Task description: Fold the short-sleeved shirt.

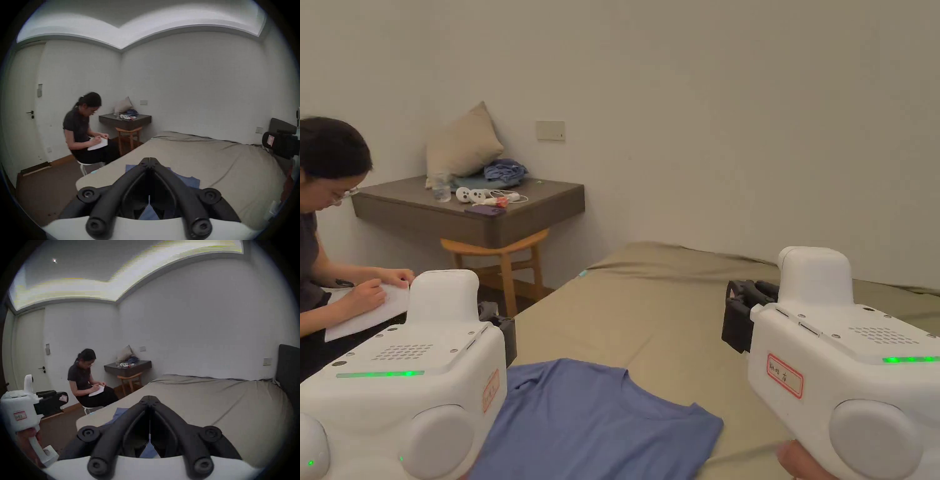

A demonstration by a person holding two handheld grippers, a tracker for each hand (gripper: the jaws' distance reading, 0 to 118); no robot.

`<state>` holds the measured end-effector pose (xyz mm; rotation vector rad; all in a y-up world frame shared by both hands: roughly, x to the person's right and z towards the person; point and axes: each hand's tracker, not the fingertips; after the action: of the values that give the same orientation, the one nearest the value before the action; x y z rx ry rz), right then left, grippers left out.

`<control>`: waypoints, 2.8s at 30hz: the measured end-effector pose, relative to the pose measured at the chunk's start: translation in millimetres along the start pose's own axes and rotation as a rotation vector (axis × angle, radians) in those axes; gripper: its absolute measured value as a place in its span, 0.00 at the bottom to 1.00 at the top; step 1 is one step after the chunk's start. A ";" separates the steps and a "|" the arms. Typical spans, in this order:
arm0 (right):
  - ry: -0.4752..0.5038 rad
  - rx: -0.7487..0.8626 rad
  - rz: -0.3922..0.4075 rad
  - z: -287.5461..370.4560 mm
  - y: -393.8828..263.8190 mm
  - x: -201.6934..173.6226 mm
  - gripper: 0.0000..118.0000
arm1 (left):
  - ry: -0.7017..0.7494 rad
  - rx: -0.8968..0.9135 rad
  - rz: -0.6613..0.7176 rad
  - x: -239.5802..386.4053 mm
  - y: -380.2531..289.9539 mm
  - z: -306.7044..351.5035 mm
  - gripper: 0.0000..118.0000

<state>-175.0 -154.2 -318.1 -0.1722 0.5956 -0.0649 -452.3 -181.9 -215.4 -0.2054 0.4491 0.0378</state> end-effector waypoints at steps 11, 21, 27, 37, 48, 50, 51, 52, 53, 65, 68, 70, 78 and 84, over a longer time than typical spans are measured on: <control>-0.087 -0.090 0.007 -41.0 -30.9 43.3 0.02 | -0.169 -0.154 0.022 51.9 -49.5 -99.0 0.00; -0.134 -0.301 0.011 -99.9 -100.1 96.5 0.02 | -0.350 -0.727 0.011 127.8 -173.6 -304.9 0.00; -0.142 -0.352 0.015 -132.5 -123.4 121.5 0.02 | -0.345 -0.817 -0.031 160.4 -219.9 -365.0 0.00; -0.146 -0.404 0.009 -140.7 -146.4 142.8 0.02 | -0.383 -0.800 -0.159 200.4 -245.4 -394.1 1.00; -0.202 -0.430 -0.006 -112.7 -147.8 161.5 0.02 | -0.228 -0.796 -0.252 193.3 -241.7 -397.1 0.56; -0.218 -0.420 -0.027 -103.5 -143.8 165.5 0.02 | -0.180 -0.748 -0.321 193.9 -236.1 -396.8 0.03; -0.228 -0.414 -0.031 -99.3 -141.9 166.2 0.02 | -0.168 -0.756 -0.357 194.0 -236.6 -398.3 0.03; -0.247 -0.409 -0.030 -93.9 -139.4 167.8 0.02 | -0.128 -0.739 -0.379 190.2 -233.5 -397.8 0.03; -0.268 -0.401 -0.022 -86.9 -136.9 169.0 0.02 | -0.168 -0.754 -0.334 186.2 -230.2 -399.0 0.03; -0.631 -0.224 -0.053 84.6 -67.5 265.9 0.02 | -0.406 -0.642 -0.291 320.2 -133.8 -321.4 0.03; -0.708 -0.184 -0.030 135.5 -48.5 274.8 0.02 | -0.509 -0.572 -0.197 372.3 -85.2 -268.0 0.03; -0.741 -0.160 -0.024 167.3 -38.9 279.1 0.02 | -0.572 -0.466 -0.188 403.8 -43.4 -230.4 0.03; -0.886 -0.079 -0.043 274.7 -10.1 295.2 0.02 | -0.884 -0.211 -0.391 547.7 40.6 -66.6 0.03; -1.095 -0.005 -0.007 356.1 7.9 296.9 0.02 | -1.028 -0.440 -0.443 628.6 -37.6 -30.6 0.03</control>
<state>271.0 -128.4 -193.7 -0.1865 -0.4972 0.0295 103.7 -230.6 -508.6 -0.6682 -0.6453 -0.1900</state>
